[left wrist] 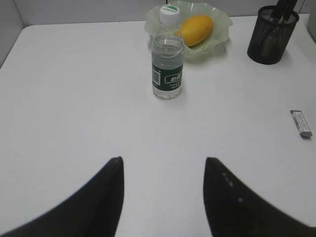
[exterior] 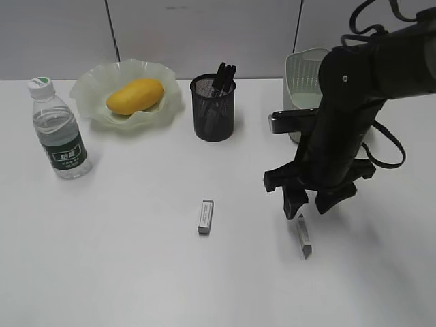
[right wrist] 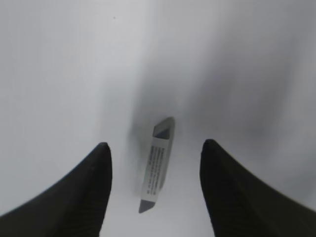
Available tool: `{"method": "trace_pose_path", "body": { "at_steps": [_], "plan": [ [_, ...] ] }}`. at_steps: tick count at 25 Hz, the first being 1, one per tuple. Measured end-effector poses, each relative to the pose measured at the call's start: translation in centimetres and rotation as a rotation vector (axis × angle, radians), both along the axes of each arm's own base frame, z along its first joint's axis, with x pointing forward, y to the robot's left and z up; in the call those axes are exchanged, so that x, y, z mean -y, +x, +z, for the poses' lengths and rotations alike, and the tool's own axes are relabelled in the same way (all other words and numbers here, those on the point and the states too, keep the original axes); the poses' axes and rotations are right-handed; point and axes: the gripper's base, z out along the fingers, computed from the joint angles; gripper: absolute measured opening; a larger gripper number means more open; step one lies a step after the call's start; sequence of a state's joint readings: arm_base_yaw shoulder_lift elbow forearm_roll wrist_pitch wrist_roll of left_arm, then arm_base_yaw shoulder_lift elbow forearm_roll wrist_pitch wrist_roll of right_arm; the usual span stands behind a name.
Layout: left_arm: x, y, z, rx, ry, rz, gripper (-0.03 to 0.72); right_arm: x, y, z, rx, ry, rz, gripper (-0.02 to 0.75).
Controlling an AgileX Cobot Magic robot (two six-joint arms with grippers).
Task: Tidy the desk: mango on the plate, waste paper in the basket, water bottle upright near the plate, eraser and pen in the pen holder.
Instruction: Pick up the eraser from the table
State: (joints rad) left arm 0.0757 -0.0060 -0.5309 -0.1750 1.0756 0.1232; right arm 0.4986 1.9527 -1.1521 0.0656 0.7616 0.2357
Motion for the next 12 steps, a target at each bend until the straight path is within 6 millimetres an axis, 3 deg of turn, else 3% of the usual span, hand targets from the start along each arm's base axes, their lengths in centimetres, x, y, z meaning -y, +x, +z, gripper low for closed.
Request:
{"method": "trace_pose_path", "body": {
  "at_steps": [12],
  "plan": [
    [0.0, 0.0, 0.0, 0.0, -0.006, 0.008, 0.398, -0.1, -0.1, -1.5, -0.014, -0.041, -0.049, 0.414]
  ]
}}
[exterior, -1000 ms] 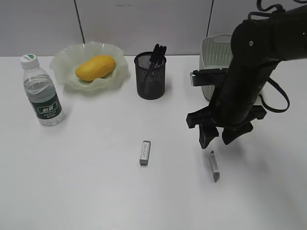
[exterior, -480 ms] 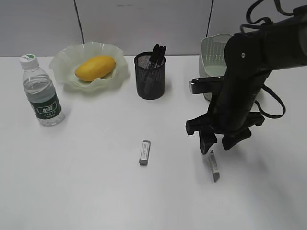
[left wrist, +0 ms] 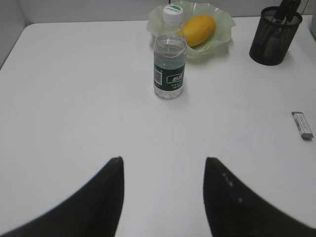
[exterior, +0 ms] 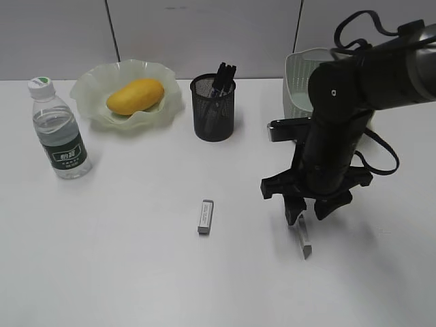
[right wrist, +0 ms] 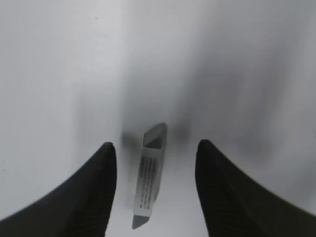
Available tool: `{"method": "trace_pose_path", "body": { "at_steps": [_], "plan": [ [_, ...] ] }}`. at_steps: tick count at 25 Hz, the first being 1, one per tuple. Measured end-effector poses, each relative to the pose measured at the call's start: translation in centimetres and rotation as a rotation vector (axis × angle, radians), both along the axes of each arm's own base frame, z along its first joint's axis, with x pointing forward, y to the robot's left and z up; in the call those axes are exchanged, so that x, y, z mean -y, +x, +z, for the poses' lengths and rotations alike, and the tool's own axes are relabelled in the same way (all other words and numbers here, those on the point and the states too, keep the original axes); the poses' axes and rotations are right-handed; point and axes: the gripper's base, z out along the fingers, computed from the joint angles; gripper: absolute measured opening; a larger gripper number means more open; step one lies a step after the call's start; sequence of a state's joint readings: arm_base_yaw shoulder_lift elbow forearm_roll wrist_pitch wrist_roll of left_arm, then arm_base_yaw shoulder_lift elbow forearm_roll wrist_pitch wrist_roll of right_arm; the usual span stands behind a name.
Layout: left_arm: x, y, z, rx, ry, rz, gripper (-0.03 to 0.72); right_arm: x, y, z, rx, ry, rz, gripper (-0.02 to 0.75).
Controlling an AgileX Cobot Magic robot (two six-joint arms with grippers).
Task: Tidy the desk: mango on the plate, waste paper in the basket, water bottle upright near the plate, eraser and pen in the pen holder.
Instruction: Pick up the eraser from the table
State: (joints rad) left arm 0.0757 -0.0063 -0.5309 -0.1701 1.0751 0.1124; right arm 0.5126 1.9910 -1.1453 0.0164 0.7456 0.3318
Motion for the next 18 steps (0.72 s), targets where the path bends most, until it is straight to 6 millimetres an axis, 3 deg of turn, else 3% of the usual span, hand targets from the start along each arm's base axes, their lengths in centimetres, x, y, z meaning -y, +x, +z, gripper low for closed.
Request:
{"method": "trace_pose_path", "body": {
  "at_steps": [11, 18],
  "plan": [
    [0.0, 0.0, 0.0, 0.0, 0.0, 0.0, 0.398, -0.1, 0.0, -1.0, -0.021, 0.0, -0.028, 0.355],
    [0.0, 0.0, 0.0, 0.0, 0.0, 0.0, 0.398, -0.2, 0.0, -1.2, -0.019, 0.008, -0.035, 0.173]
  ]
}}
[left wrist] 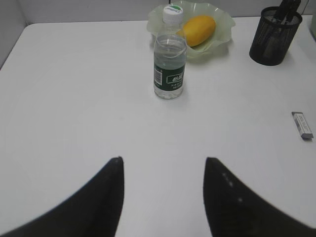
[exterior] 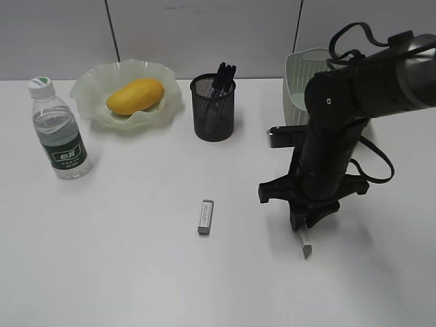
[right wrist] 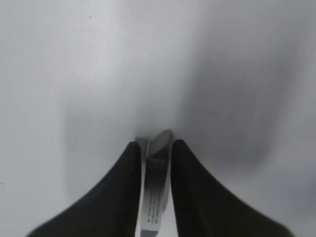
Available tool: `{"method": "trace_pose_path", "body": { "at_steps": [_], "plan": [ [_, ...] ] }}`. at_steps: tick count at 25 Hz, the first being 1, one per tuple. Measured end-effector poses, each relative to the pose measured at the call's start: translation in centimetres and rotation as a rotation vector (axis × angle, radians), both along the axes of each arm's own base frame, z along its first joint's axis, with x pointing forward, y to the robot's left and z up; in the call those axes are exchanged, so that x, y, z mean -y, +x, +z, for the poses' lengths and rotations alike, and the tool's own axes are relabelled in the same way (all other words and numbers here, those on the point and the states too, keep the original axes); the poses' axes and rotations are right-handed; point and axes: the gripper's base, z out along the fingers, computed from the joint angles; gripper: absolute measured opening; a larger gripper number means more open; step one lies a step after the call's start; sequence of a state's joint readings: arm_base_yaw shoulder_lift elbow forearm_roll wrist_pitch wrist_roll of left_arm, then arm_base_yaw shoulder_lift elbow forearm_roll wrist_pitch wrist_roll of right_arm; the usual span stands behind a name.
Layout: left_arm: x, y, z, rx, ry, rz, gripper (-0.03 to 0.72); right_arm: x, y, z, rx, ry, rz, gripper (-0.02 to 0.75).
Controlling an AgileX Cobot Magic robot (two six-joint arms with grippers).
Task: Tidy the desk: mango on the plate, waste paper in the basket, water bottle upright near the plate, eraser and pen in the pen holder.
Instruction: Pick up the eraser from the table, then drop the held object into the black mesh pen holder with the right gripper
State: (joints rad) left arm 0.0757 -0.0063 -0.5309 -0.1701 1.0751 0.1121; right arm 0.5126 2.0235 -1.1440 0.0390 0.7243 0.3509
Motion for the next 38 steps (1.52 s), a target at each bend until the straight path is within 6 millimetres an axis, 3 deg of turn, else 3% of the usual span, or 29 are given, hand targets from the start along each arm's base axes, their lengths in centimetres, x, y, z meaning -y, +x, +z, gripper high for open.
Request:
{"method": "trace_pose_path", "body": {
  "at_steps": [3, 11, 13, 21, 24, 27, 31, 38],
  "plan": [
    [0.0, 0.0, 0.0, 0.0, 0.0, 0.0, 0.398, 0.0, 0.0, 0.0, 0.0, 0.0, 0.0, 0.105],
    [0.0, 0.0, 0.0, 0.0, 0.0, 0.0, 0.398, -0.1, 0.1, 0.7, 0.032, 0.017, 0.0, 0.105],
    [0.0, 0.0, 0.0, 0.0, 0.0, 0.0, 0.398, -0.5, 0.0, 2.6, 0.087, 0.044, 0.015, 0.105],
    [0.0, 0.0, 0.0, 0.0, 0.001, 0.0, 0.384, -1.6, 0.6, 14.0, 0.53, 0.264, 0.076, 0.105],
    [0.0, 0.0, 0.0, 0.0, 0.0, 0.001, 0.38, -2.2, 1.5, 16.9, 0.702, 0.356, 0.082, 0.105],
    [0.0, 0.0, 0.0, 0.0, -0.001, 0.001, 0.38, -2.7, 2.5, 18.4, 0.872, 0.432, 0.092, 0.105],
    [0.0, 0.0, 0.0, 0.0, -0.004, 0.003, 0.38, -3.8, 4.2, 17.9, 1.04, 0.483, 0.14, 0.105],
    [0.0, 0.0, 0.0, -0.001, -0.006, 0.003, 0.38, -6.2, 7.3, 12.3, 1.193, 0.543, 0.228, 0.105]
  ]
}}
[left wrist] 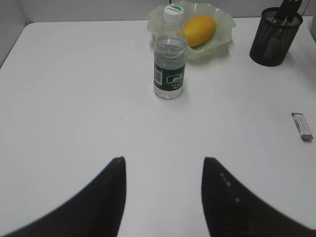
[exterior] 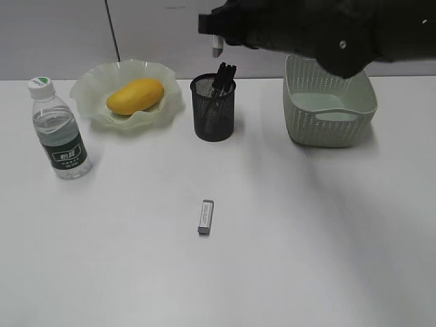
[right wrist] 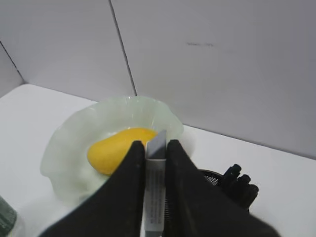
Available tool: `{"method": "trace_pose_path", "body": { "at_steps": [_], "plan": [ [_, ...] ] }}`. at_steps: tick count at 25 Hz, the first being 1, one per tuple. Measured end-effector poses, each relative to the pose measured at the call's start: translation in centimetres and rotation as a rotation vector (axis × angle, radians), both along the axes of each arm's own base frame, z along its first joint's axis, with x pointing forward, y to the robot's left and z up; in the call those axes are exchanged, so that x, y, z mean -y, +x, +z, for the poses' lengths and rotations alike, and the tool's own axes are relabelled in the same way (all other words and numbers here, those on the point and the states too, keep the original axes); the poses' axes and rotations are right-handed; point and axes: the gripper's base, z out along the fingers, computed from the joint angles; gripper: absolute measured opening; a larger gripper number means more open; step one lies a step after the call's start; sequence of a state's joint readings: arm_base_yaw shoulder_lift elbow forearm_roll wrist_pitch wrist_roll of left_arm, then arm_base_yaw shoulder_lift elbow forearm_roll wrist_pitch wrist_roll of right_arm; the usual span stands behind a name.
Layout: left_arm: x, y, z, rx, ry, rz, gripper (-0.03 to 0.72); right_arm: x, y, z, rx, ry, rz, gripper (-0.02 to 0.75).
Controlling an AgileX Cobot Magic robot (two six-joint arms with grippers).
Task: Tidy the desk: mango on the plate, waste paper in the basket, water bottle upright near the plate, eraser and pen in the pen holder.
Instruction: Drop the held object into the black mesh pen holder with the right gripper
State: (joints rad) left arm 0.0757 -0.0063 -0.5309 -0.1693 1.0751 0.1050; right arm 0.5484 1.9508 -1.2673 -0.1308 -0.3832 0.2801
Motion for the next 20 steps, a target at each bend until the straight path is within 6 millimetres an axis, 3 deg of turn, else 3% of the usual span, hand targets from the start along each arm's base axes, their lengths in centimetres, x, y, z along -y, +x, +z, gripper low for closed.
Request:
{"method": "trace_pose_path", "body": {
  "at_steps": [5, 11, 20],
  "plan": [
    [0.0, 0.0, 0.0, 0.0, 0.0, 0.0, 0.379, -1.3, 2.1, -4.8, 0.03, -0.14, 0.039, 0.105],
    [0.0, 0.0, 0.0, 0.0, -0.001, 0.0, 0.379, -2.1, 3.5, -6.3, 0.063, -0.186, 0.049, 0.105],
    [0.0, 0.0, 0.0, 0.001, -0.001, 0.0, 0.379, -2.3, 3.9, -8.6, 0.083, -0.26, 0.068, 0.105]
  ]
}}
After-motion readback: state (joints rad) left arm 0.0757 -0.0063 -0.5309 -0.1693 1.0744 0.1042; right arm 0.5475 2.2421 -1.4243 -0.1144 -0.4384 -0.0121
